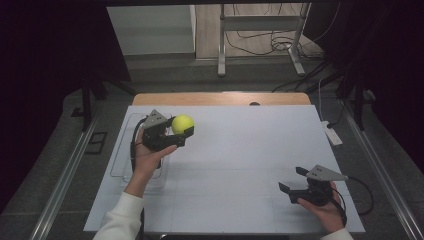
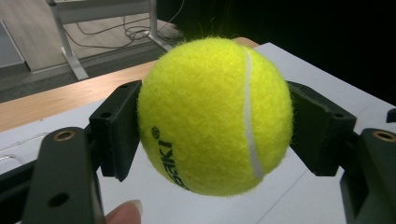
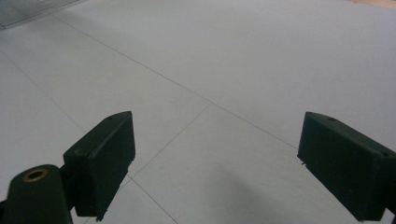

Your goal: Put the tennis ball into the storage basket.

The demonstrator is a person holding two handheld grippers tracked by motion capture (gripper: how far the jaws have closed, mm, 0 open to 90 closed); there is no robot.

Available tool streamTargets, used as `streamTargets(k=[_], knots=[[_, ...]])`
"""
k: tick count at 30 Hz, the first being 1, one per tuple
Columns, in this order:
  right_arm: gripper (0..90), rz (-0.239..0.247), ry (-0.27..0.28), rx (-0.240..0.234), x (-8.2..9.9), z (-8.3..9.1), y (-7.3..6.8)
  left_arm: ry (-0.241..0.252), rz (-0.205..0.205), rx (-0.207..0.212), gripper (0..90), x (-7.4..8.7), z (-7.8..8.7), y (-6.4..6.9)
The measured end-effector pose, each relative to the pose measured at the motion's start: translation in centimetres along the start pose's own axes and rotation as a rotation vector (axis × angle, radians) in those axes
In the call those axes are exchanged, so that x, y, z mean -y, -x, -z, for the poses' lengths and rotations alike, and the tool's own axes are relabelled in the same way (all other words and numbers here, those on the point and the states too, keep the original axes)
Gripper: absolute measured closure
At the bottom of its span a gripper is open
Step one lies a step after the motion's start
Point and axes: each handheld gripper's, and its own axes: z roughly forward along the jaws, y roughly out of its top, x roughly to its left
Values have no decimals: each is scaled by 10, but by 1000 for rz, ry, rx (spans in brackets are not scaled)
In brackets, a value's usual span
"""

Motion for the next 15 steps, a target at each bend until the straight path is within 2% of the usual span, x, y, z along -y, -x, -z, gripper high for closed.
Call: streamTargets(k=[9, 15], knots=[[113, -1, 0, 0, 0, 0, 0, 3, 20, -22, 269, 2, 0, -10], [113, 1, -1, 0, 0, 0, 0, 9, 17, -32, 269, 1, 1, -14]])
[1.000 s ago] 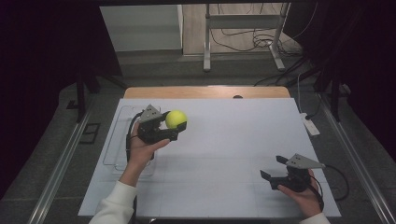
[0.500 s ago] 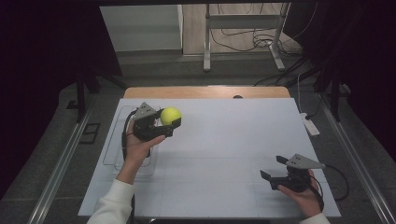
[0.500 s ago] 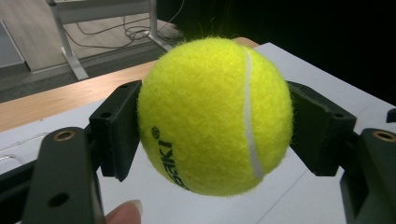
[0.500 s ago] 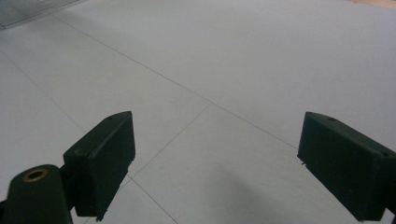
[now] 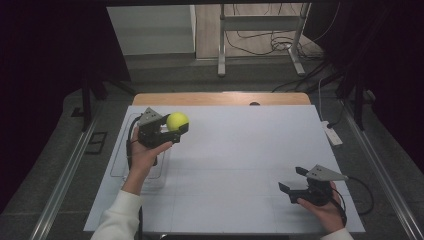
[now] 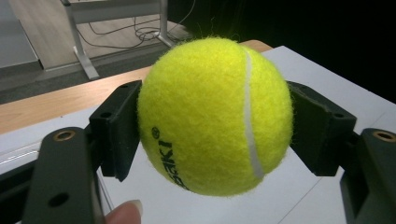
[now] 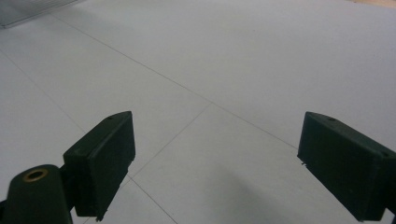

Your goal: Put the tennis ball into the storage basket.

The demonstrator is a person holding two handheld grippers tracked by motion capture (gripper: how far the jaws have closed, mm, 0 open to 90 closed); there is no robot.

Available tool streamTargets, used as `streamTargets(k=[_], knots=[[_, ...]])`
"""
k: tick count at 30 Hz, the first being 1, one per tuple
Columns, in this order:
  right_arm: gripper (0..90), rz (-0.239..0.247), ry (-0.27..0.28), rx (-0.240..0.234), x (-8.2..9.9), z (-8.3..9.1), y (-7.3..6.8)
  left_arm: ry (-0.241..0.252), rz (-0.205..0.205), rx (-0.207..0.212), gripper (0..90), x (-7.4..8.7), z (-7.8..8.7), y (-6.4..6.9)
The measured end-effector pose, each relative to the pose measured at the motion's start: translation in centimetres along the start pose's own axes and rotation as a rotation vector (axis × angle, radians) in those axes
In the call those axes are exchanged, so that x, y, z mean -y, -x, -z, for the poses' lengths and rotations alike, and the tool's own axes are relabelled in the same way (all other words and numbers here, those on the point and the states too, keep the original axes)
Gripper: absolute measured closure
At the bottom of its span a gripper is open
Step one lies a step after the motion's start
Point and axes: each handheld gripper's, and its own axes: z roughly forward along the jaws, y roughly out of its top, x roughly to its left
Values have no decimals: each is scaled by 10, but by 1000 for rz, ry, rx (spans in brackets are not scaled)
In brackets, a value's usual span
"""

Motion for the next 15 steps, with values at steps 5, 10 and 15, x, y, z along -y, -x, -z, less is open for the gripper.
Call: streamTargets(k=[5, 10, 15], knots=[[113, 1, 0, 2, 0, 0, 0, 0, -6, -22, 269, -1, 0, -5], [113, 3, 0, 0, 0, 0, 0, 4, -11, -29, 269, -5, -1, -8], [113, 4, -2, -1, 0, -1, 0, 6, -19, -36, 269, -7, -3, -10]])
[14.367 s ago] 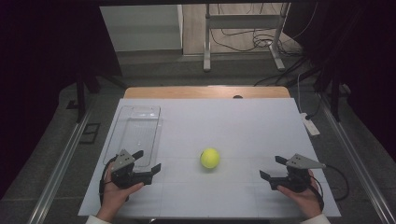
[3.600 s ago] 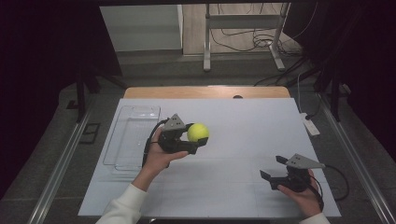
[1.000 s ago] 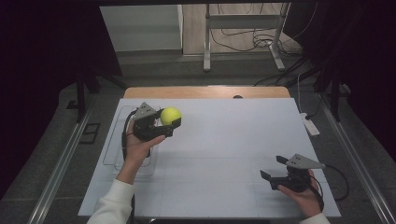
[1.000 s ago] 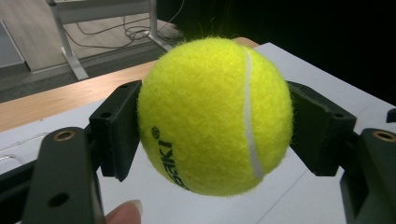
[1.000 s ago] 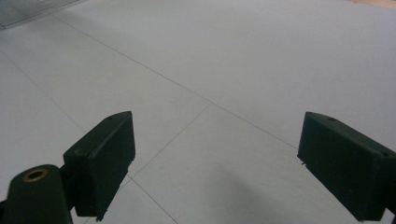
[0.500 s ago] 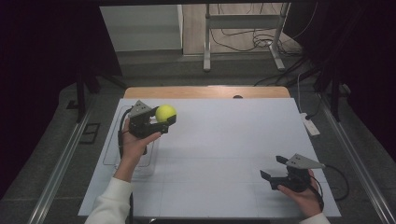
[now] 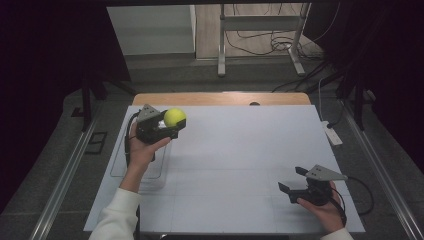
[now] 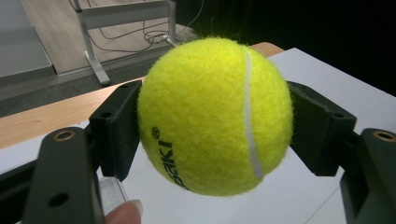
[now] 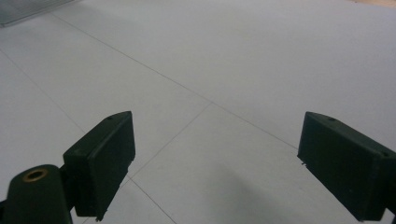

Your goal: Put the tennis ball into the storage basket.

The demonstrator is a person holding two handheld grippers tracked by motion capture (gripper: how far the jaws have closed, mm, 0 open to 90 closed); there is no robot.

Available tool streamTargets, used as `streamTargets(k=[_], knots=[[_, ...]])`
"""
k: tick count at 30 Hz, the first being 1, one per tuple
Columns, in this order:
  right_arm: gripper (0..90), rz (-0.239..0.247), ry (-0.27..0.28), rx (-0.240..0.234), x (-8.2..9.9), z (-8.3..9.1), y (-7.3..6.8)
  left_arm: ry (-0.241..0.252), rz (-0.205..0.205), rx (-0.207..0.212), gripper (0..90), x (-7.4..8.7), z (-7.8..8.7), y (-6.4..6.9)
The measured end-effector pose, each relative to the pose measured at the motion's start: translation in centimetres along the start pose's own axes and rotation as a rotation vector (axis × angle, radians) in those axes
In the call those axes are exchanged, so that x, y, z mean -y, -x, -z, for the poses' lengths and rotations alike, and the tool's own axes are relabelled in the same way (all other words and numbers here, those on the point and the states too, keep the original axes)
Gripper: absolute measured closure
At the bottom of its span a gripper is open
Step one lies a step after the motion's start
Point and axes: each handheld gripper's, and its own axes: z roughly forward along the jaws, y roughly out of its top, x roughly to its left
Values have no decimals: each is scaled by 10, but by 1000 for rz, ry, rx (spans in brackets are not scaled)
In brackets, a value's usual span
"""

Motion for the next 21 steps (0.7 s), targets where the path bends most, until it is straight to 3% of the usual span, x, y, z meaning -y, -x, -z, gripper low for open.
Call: streamTargets(k=[21], knots=[[113, -2, -2, 5, 1, 0, 0, -13, 49, -61, 269, 0, -6, -26]])
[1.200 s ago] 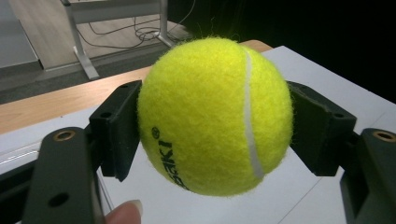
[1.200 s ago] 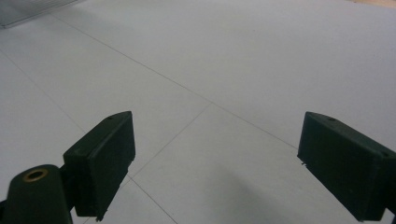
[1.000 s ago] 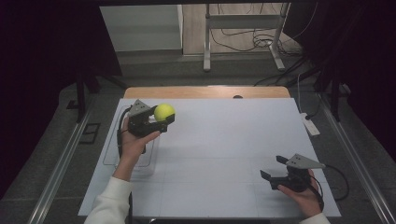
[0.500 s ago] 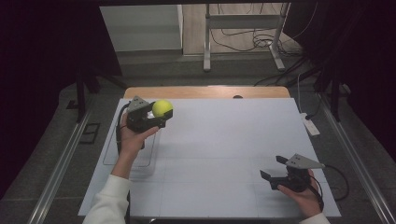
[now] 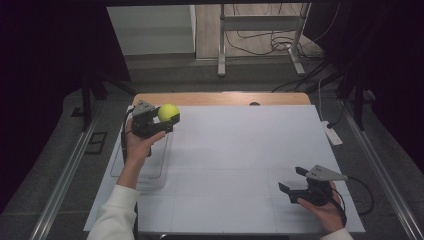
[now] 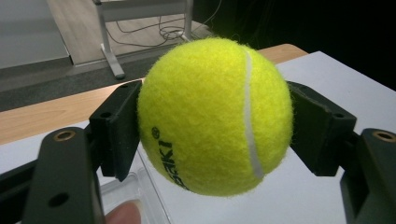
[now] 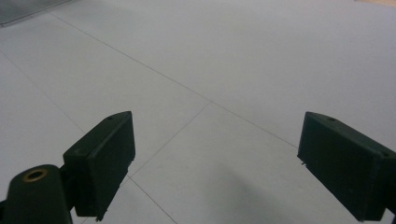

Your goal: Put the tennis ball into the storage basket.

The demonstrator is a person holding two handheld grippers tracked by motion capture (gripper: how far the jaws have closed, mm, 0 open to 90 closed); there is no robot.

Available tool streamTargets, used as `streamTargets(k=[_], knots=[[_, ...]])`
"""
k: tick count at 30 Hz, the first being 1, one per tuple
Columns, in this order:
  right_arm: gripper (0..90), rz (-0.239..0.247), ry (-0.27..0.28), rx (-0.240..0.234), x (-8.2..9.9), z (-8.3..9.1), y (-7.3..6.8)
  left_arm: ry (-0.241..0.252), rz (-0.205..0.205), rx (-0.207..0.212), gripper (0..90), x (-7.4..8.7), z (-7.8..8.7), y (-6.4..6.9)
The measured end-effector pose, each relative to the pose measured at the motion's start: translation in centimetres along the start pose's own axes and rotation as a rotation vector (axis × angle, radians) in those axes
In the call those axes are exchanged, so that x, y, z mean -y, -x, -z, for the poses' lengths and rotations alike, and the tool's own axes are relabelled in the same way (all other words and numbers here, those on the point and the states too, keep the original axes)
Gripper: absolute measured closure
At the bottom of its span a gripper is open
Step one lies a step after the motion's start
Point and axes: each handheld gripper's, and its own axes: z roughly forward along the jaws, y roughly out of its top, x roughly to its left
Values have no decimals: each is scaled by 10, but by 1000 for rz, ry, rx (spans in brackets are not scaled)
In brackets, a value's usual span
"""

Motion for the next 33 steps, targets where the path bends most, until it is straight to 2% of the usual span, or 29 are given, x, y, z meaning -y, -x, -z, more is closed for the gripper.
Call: streamTargets(k=[10, 16, 24, 33], knots=[[113, -7, 9, 0, 0, 1, 0, -5, 23, -27, 268, 1, 2, -9], [113, -4, 11, 0, -1, 2, -1, -28, 28, -68, 269, 3, -4, -14], [113, -3, 10, -4, -1, 2, -1, -48, 47, -118, 268, -3, -5, -26], [114, -2, 11, -4, -1, 2, -1, -72, 71, -144, 269, -5, -6, -39]])
